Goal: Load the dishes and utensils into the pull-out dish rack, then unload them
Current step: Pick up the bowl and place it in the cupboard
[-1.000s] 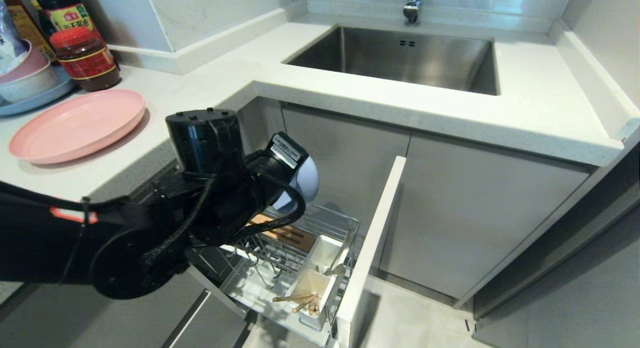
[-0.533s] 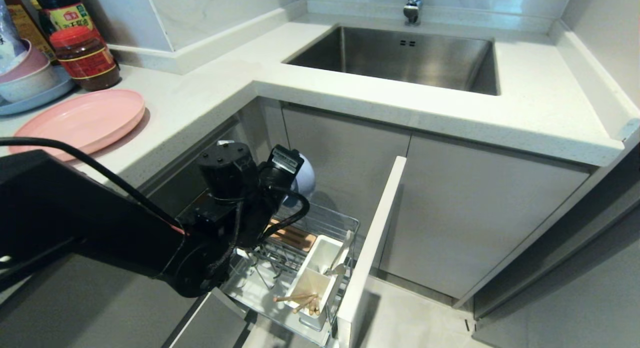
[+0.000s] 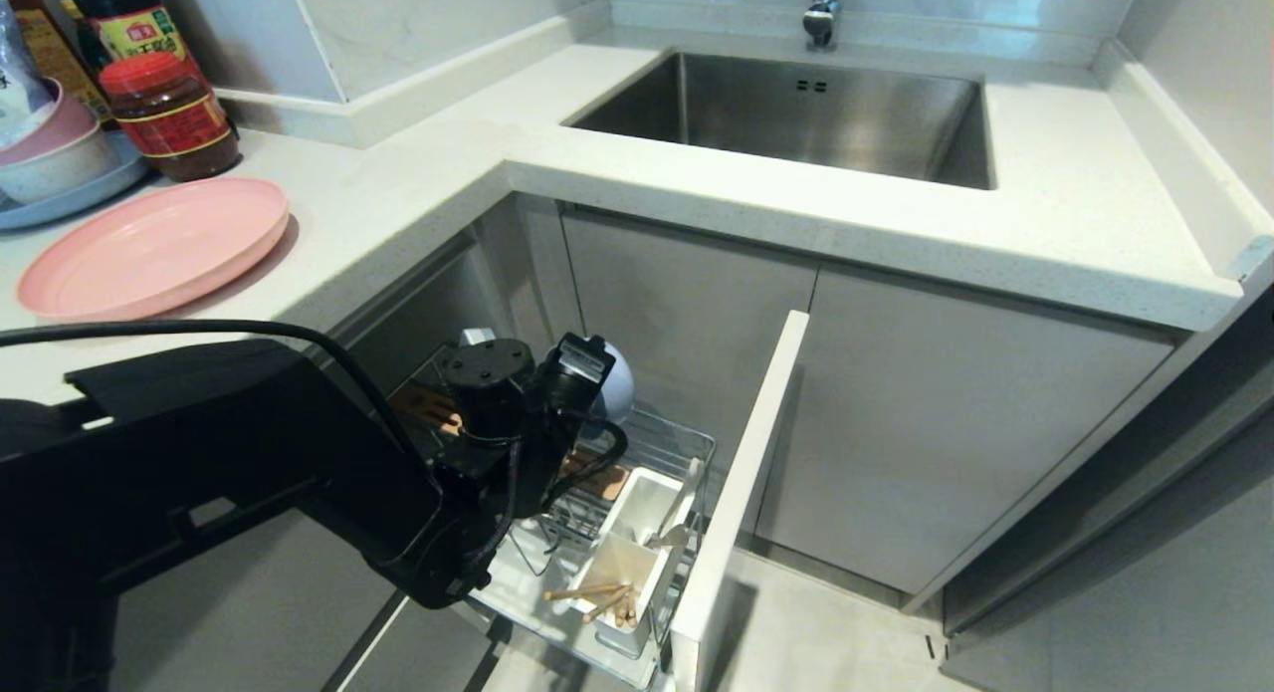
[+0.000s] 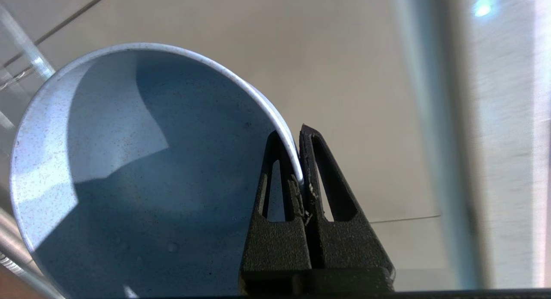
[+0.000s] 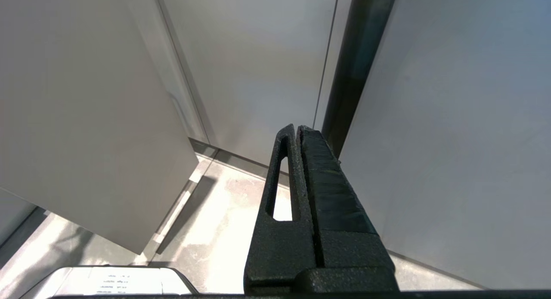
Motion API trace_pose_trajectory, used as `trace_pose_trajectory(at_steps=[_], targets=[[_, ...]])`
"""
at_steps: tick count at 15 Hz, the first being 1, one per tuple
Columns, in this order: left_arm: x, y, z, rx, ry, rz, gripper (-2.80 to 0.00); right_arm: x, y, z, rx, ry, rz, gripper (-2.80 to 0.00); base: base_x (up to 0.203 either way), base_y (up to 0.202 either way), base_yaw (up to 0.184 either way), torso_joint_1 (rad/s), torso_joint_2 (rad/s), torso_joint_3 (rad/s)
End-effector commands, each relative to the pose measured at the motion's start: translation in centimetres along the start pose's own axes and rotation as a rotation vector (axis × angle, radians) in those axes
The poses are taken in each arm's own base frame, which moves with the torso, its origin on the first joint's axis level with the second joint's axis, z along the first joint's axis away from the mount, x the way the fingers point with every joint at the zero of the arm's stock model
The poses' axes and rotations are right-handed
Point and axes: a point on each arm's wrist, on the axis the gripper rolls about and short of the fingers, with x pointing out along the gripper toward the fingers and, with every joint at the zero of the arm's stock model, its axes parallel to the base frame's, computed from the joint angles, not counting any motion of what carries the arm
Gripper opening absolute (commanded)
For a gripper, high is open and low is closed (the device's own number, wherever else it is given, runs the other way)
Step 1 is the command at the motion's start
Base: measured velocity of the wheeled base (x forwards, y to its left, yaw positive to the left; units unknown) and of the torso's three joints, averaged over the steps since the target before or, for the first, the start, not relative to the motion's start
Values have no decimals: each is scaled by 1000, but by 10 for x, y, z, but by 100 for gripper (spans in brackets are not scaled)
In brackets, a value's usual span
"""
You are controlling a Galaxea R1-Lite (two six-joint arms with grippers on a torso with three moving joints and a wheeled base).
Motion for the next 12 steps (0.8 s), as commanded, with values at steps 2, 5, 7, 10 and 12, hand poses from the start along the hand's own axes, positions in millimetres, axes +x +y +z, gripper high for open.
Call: trace_pose_trajectory(at_steps=[2,5,7,10,12], targets=[[3,11,-10,-17,29,4,-280,0,0,0,-1,0,1,-280,0,0,0,0,0,0],[5,15,-13,-22,39,-6,-280,0,0,0,-1,0,1,-280,0,0,0,0,0,0],[6,19,-16,-23,37,-8,-280,0,0,0,-1,0,1,-280,0,0,0,0,0,0],[7,23,-20,-27,33,-20,-280,0,0,0,-1,0,0,-280,0,0,0,0,0,0],[8,23,-21,-38,27,-51,-280,0,0,0,-1,0,1,-280,0,0,0,0,0,0]])
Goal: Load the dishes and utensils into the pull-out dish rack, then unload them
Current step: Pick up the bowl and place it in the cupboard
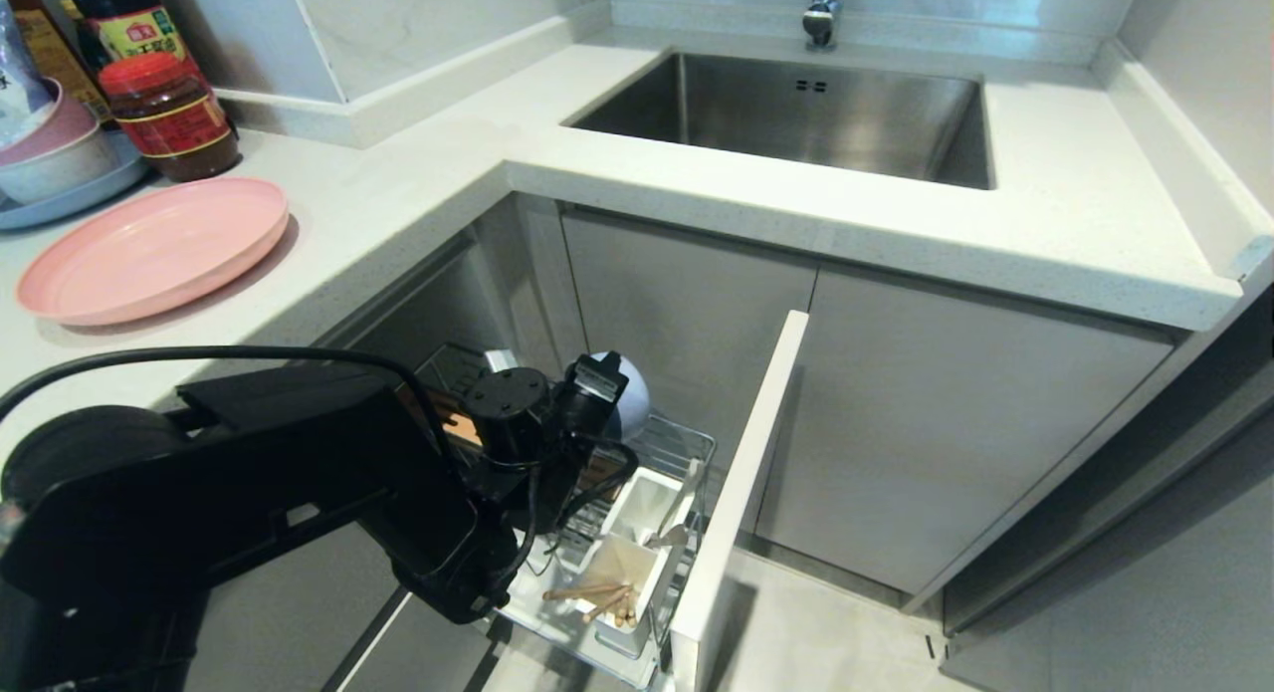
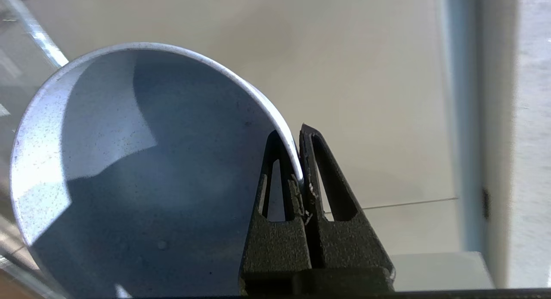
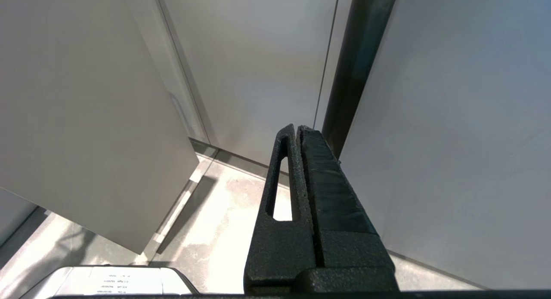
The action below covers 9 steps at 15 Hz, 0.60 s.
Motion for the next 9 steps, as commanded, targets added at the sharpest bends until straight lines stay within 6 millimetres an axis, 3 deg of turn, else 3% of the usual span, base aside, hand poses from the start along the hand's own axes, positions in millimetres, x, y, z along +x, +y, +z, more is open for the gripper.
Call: trace_pose_trajectory(at_steps=[1,9], targets=[[1,4,-3,-8,1,1,-280,0,0,0,0,0,0,-280,0,0,0,0,0,0],[2,12,-8,-37,17,12,-280,0,0,0,0,0,0,-280,0,0,0,0,0,0]])
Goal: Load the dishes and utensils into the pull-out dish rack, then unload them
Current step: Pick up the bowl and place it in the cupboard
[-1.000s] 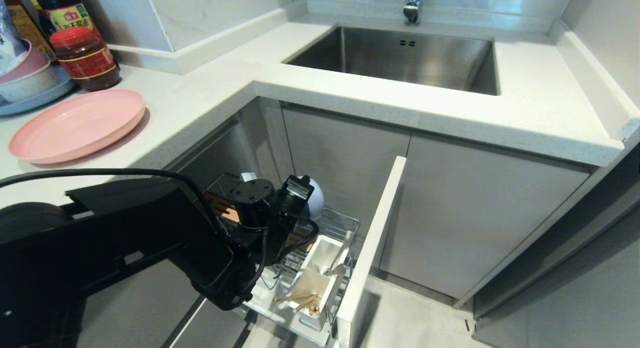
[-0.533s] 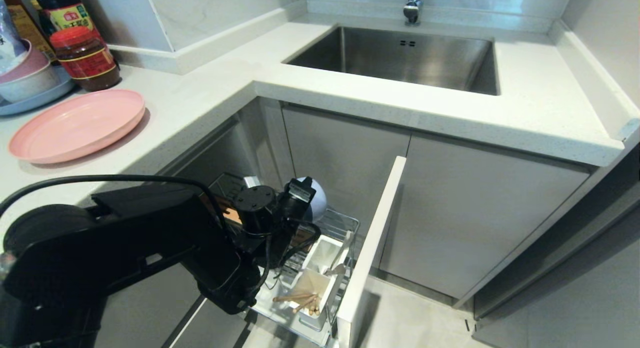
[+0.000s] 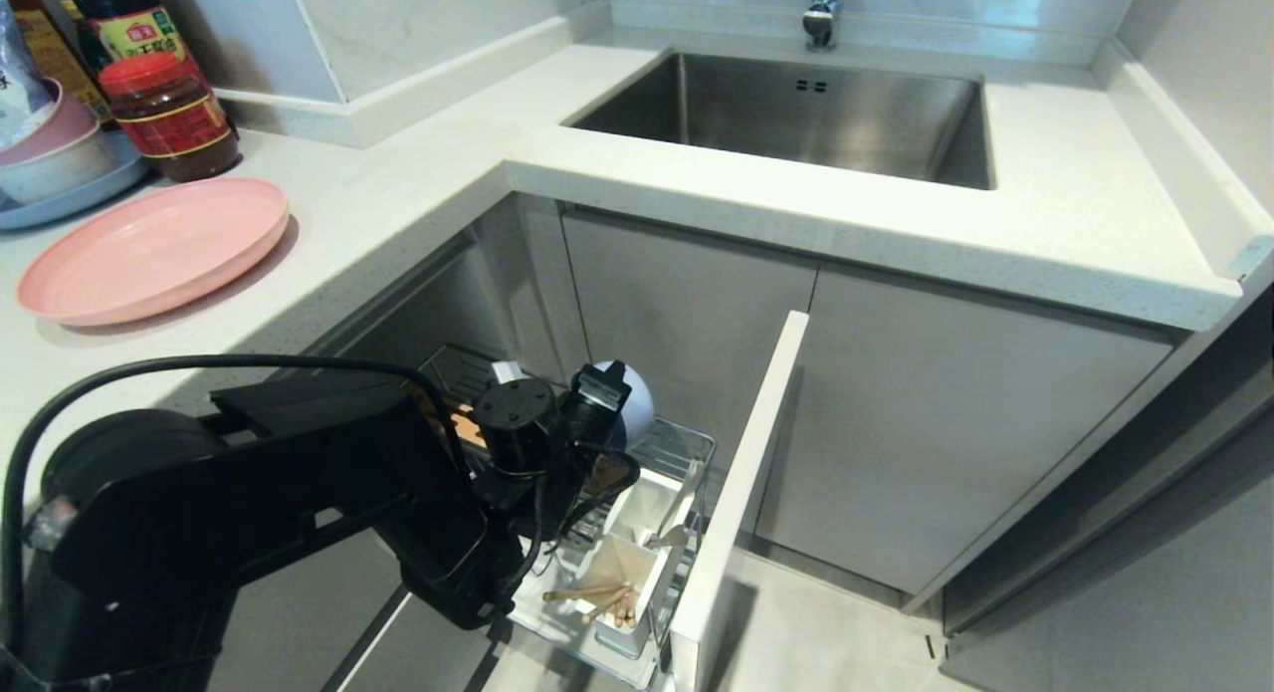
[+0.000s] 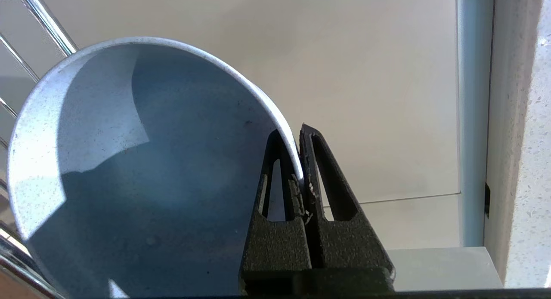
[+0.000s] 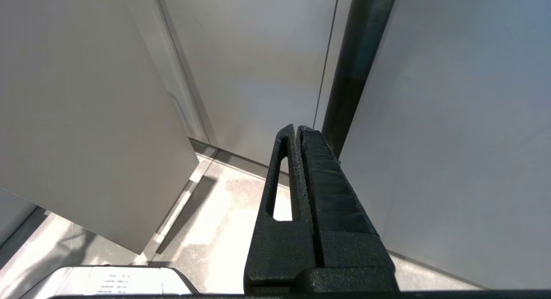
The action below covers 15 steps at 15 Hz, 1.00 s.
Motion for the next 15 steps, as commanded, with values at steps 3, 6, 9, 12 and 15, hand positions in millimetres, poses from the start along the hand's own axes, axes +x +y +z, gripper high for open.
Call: trace_pose_trajectory(at_steps=[3,6,9,12,15], targets=[[1,6,-4,-9,-3,-2,-280,0,0,0,-1,0,0,-280,0,0,0,0,0,0],[2,8,-5,-9,-2,-1,-280,0,0,0,-1,0,0,-280,0,0,0,0,0,0],[2,9,-6,-10,0,3,-280,0,0,0,-1,0,0,-280,0,0,0,0,0,0],[2,11,-7,-10,1,8,-280,0,0,0,-1,0,-1,-280,0,0,0,0,0,0],[3,11,-7,-12,-2,6,-280,0,0,0,-1,0,0,-280,0,0,0,0,0,0]])
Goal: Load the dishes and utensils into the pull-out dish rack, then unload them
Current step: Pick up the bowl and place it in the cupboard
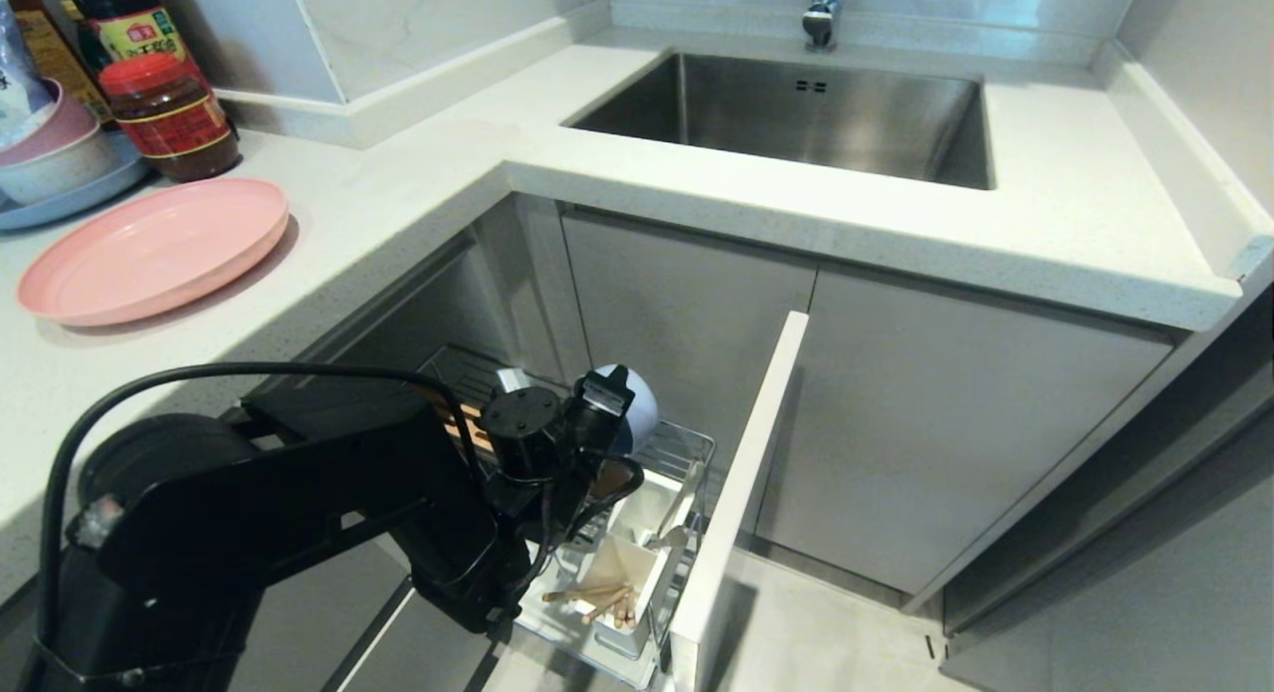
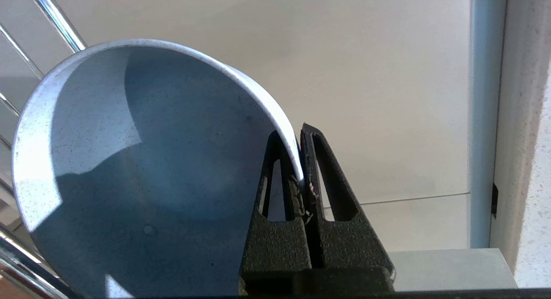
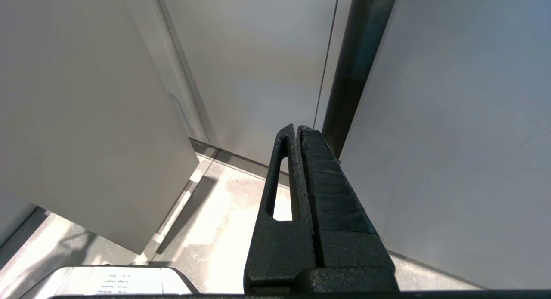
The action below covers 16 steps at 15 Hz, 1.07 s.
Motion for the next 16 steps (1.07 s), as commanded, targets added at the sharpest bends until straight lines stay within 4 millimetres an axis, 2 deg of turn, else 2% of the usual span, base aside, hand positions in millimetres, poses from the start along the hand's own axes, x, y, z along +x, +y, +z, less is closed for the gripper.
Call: trace_pose_trajectory(at_steps=[1,9,10,16], targets=[[1,1,0,-7,-4,-2,-280,0,0,0,0,0,0,-280,0,0,0,0,0,0],[2,4,-2,-15,-1,5,-280,0,0,0,0,0,0,-280,0,0,0,0,0,0],[2,3,-2,-13,-2,6,0,0,0,0,0,0,0,-280,0,0,0,0,0,0],[1,-5,1,-11,-18,-7,0,0,0,0,0,0,0,-280,0,0,0,0,0,0]])
